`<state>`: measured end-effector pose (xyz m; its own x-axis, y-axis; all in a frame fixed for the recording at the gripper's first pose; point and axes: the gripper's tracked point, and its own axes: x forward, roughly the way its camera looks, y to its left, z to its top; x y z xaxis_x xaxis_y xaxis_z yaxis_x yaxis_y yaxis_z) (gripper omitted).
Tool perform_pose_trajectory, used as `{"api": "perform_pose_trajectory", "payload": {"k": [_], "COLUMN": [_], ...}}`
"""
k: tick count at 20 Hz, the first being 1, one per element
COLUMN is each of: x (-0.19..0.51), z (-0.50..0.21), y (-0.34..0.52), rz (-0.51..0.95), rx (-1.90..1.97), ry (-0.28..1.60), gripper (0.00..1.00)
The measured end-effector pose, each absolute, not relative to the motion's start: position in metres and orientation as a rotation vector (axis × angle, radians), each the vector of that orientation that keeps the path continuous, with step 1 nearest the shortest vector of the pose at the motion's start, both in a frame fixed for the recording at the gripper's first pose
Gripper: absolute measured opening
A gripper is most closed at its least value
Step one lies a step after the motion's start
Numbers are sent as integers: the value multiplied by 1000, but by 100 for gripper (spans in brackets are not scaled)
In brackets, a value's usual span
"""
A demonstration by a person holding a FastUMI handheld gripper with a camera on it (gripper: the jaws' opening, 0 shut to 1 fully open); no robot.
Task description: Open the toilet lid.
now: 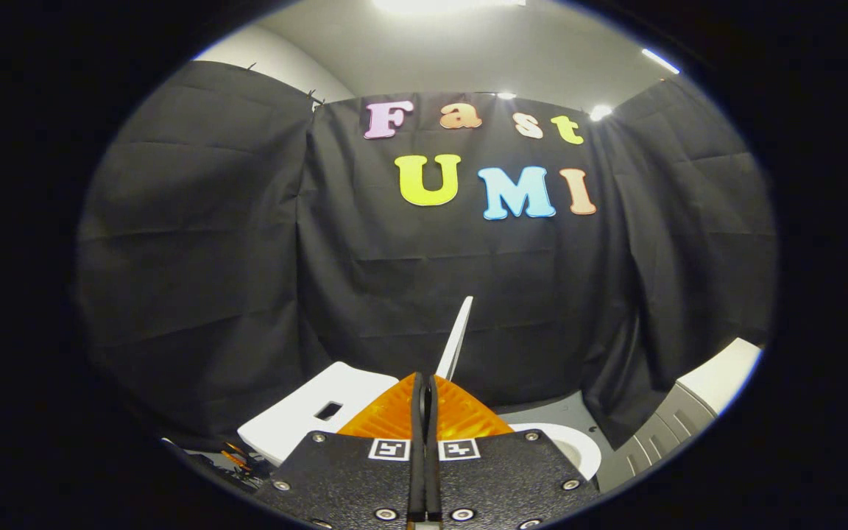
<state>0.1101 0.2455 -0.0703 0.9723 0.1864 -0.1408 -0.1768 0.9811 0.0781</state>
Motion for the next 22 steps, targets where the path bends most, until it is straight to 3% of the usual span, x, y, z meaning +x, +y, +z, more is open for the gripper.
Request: {"api": "perform_pose_trajectory", "payload": {"k": [22], "x": [123], "z": [-70], "y": [366], "rz": [349], "rx": [12], "ry": [196], "gripper": [0]}}
